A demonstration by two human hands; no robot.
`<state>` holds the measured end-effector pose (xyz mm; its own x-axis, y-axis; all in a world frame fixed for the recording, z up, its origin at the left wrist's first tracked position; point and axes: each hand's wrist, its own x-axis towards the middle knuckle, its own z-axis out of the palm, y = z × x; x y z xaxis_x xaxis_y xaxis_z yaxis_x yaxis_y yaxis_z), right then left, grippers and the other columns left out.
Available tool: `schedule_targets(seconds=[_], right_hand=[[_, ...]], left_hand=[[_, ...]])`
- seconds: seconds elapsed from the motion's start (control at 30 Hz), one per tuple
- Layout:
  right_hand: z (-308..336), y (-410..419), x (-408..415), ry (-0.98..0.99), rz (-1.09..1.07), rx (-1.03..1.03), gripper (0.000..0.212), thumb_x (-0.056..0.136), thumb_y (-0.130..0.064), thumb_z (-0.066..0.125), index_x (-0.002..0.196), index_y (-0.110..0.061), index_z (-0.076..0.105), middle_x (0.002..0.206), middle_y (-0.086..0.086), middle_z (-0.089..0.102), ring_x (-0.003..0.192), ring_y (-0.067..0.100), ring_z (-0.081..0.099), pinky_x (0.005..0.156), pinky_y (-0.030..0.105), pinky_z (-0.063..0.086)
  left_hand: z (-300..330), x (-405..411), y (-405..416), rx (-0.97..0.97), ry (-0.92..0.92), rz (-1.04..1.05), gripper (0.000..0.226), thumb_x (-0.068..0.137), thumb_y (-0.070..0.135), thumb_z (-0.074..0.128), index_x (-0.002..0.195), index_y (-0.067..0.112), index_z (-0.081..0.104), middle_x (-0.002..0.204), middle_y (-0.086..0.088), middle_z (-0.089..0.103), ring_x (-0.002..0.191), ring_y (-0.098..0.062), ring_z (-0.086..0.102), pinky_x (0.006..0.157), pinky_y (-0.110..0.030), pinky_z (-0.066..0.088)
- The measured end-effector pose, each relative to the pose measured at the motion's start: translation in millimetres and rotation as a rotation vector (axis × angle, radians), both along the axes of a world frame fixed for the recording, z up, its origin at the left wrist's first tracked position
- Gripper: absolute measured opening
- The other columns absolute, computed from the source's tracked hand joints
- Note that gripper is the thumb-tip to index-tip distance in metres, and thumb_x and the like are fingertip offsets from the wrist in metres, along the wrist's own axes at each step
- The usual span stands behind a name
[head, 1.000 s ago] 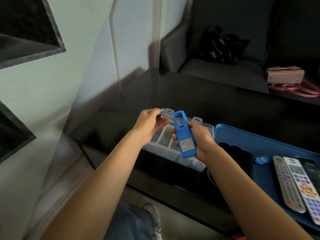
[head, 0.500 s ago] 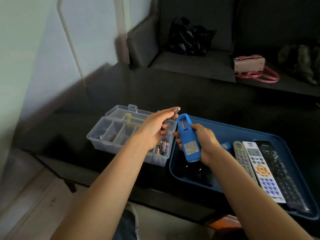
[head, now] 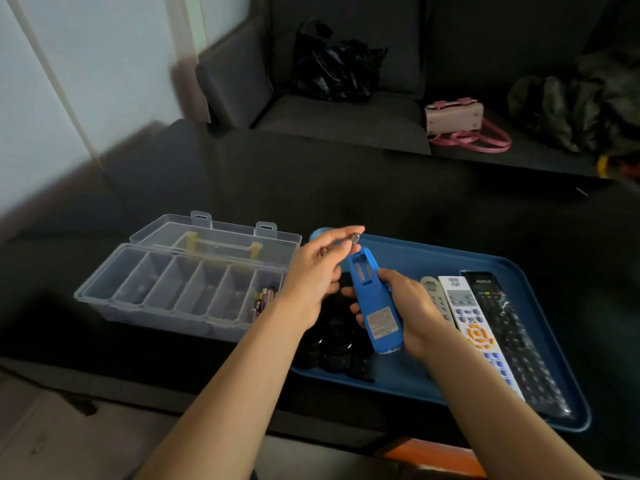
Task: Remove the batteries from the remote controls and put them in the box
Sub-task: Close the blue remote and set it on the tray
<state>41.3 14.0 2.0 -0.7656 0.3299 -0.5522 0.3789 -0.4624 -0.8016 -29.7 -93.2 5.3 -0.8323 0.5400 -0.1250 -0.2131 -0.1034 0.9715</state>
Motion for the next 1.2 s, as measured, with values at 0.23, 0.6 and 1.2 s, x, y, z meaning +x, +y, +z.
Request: schedule_targets(seconds=[0.23,0.6,1.2], right_hand=[[-2,4,8,0.053,-0.001,-0.018,0.03,0.101,-0.027,0.035,0.103,-0.01,0.06,0.089,0.017,0.07,0.056,0.02,0.059,0.047,0.027,0.051],[5,11,12,0.101,-0.006,0.063,0.029,0.1,-0.027,0.037,0.105,-0.011,0.061,0.095,0.019,0.071,0.058,0.019,0.061,0.049,0.028,0.052],[6,10,15,0.185,0.021,0.157,0.029,0.101,-0.028,0.037,0.115,-0.017,0.06,0.089,0.015,0.072,0.057,0.018,0.062,0.052,0.029,0.052]], left_hand=[[-7,-6,10,-0.069,0.168,0.066,0.023,0.096,0.021,0.046,0.111,0.029,0.062,0.086,0.003,0.064,0.042,-0.002,0.033,0.04,-0.014,0.027],[-8,-8,11,-0.092,0.156,0.068,0.015,0.094,0.026,0.051,0.106,0.019,0.056,0.074,0.009,0.07,0.045,-0.006,0.032,0.041,-0.017,0.028],[-12,-3,20,-0.327,0.764,0.209,0.009,0.082,0.02,0.068,0.09,0.017,0.066,0.089,0.01,0.067,0.083,0.005,0.059,0.066,-0.002,0.037]])
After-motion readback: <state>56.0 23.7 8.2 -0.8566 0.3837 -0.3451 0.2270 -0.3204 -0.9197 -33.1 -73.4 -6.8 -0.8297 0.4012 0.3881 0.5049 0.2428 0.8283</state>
